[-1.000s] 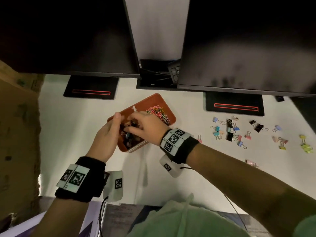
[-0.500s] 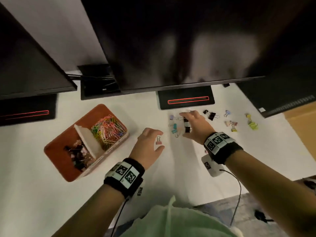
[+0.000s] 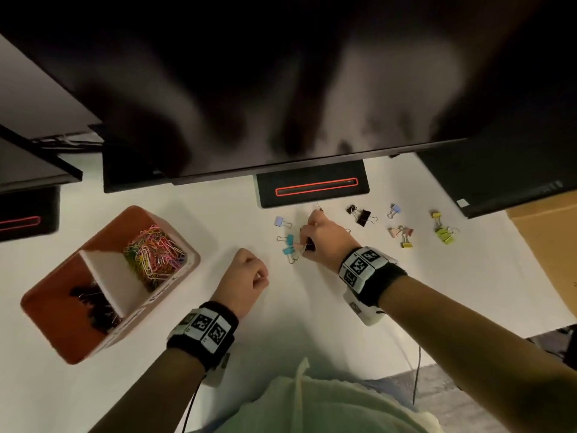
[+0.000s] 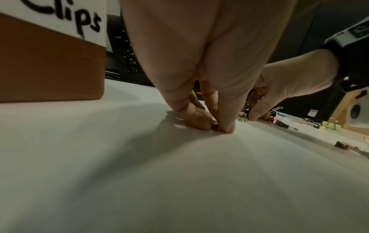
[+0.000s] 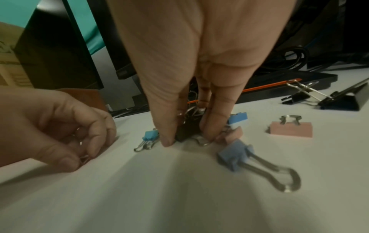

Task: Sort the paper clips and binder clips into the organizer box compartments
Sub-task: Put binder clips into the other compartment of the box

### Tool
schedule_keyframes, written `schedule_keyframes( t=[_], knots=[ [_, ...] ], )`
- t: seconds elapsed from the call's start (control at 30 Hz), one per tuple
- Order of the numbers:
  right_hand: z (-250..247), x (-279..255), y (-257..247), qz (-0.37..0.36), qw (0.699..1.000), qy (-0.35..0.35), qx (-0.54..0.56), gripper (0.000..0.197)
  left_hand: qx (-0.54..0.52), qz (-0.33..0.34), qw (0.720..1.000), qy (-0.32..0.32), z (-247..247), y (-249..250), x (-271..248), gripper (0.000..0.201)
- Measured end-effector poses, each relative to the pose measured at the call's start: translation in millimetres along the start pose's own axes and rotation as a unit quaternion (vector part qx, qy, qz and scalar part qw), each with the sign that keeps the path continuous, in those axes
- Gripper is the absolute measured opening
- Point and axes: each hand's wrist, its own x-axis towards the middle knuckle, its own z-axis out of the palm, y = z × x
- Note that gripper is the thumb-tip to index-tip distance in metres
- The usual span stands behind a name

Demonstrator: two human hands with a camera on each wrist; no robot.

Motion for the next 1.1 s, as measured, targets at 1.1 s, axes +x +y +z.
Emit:
schedule_keyframes(
  t=[1.1],
  knots=[
    [8, -29, 5, -0.110, 0.981, 0.062, 0.145, 0.026, -0.003, -0.008, 0.999, 0.050, -2, 20, 9, 0.012]
  ],
)
